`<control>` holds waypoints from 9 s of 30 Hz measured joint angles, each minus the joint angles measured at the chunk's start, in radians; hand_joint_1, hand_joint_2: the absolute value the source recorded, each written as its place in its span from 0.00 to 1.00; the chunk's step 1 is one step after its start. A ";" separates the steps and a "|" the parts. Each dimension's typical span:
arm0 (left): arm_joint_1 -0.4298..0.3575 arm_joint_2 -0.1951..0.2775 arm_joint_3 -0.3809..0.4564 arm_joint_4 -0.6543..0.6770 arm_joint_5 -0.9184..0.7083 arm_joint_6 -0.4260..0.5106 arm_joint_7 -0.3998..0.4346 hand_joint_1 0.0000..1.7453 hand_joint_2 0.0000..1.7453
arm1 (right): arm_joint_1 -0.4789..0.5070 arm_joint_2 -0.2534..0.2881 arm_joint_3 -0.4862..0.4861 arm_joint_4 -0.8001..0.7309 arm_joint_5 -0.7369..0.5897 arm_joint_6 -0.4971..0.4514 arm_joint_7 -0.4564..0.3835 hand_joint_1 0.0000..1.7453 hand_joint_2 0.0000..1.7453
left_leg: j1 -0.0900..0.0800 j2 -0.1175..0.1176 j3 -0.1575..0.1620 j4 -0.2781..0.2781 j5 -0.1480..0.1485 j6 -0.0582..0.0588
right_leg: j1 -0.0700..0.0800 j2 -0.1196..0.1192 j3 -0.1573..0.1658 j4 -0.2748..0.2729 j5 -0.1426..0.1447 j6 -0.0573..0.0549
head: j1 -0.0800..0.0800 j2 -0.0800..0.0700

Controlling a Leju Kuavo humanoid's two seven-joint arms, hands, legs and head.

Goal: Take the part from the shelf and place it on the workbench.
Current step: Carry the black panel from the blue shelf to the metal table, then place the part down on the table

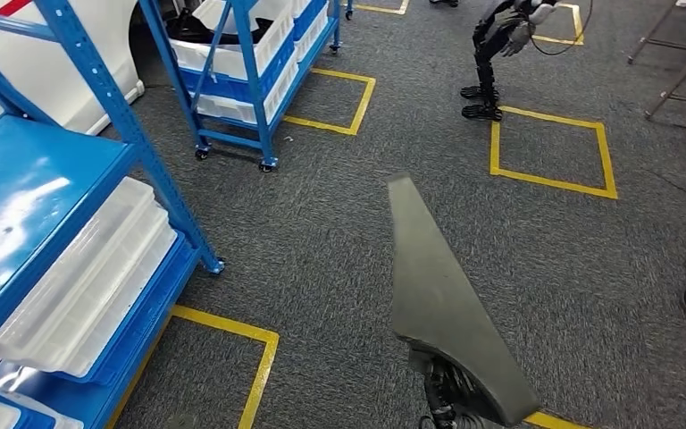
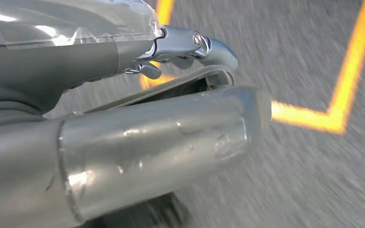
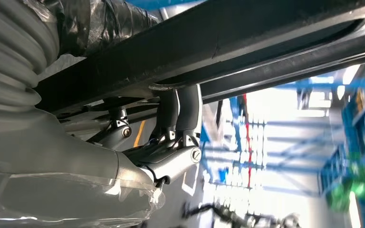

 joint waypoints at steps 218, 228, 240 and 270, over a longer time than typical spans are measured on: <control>0.033 0.076 0.090 0.055 -0.165 -0.152 0.271 0.00 0.00 | -0.011 -0.075 0.079 -0.009 0.578 -0.510 0.374 1.00 1.00 | 0.006 -0.069 -0.010 0.028 -0.015 -0.015 | 0.010 0.042 0.067 -0.049 -0.034 -0.033 | -0.002 0.000; 0.037 0.088 0.089 0.055 -0.228 -0.170 0.289 0.00 0.00 | -0.183 -0.147 -0.020 0.065 1.038 -0.557 0.603 1.00 1.00 | 0.001 -0.083 -0.164 0.116 0.091 -0.014 | 0.005 0.058 0.179 -0.068 -0.109 -0.033 | -0.002 0.000; 0.032 0.091 0.077 0.055 -0.262 -0.183 0.299 0.00 0.00 | -0.286 -0.238 -0.061 0.132 1.206 -0.528 0.706 1.00 1.00 | 0.010 -0.094 0.008 -0.012 0.018 0.018 | -0.014 0.052 -0.060 0.195 -0.191 0.032 | -0.002 0.000; 0.026 0.096 0.074 0.059 -0.277 -0.197 0.311 0.00 0.00 | -0.321 -0.308 -0.088 0.165 1.203 -0.506 0.733 1.00 1.00 | -0.006 -0.102 -0.027 -0.017 0.055 0.033 | -0.009 0.057 -0.049 0.207 -0.173 0.023 | 0.000 0.000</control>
